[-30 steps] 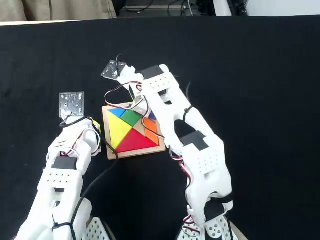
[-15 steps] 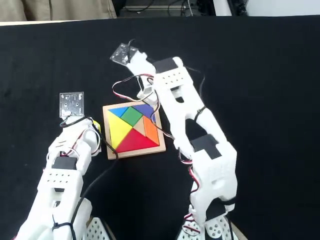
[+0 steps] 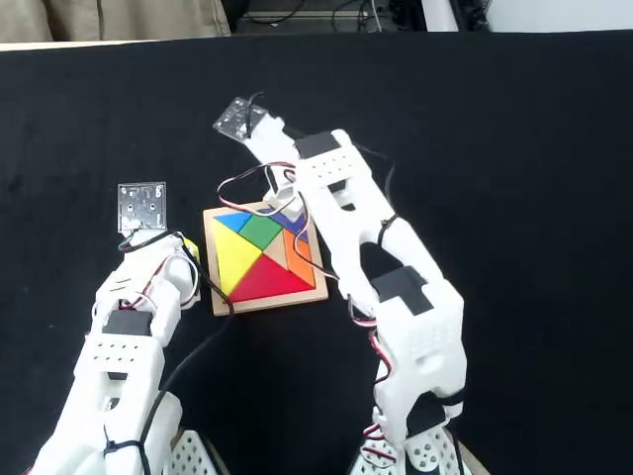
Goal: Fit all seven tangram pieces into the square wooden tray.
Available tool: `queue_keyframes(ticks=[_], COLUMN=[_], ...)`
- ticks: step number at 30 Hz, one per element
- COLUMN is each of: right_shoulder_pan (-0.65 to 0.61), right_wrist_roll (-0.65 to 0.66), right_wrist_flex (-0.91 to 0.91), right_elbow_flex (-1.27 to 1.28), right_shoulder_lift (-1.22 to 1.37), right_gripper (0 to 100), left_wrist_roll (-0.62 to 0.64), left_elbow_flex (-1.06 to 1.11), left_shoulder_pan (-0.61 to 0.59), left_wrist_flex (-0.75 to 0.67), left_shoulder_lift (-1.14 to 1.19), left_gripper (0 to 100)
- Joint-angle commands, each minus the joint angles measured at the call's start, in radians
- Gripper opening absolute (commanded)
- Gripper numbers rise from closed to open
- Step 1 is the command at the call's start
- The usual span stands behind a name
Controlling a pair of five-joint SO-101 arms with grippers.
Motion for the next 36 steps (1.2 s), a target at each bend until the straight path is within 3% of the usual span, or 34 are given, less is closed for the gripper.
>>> queue_keyframes(ticks=[1,6,13,19,26,30,36], right_shoulder_pan=[-0.012,-0.025,-0.028,-0.044,-0.04,-0.044,-0.008], right_wrist_roll=[0.008,0.008,0.002,0.008,-0.002,-0.064,-0.063], right_wrist_flex=[0.012,-0.038,0.155,0.018,0.221,0.129,-0.017], right_elbow_flex=[-0.036,-0.042,-0.214,-0.136,-0.3,-0.303,-0.317], right_shoulder_lift=[-0.018,0.09,0.082,0.17,0.065,0.042,0.223], right_gripper=[1.1,1.1,1.1,1.1,1.1,1.1,1.1], left_wrist_roll=[-0.009,-0.009,-0.009,-0.009,-0.003,0.023,0.074], left_elbow_flex=[-0.013,-0.013,-0.013,-0.013,-0.013,-0.015,-0.01], left_shoulder_pan=[0.007,0.007,0.007,0.007,-0.001,-0.042,-0.064], left_wrist_flex=[-0.017,-0.017,-0.017,-0.017,-0.017,-0.017,-0.041], left_shoulder_lift=[-0.011,-0.011,-0.011,-0.011,-0.012,-0.021,-0.021], left_gripper=[5,5,4,4,4,4,4])
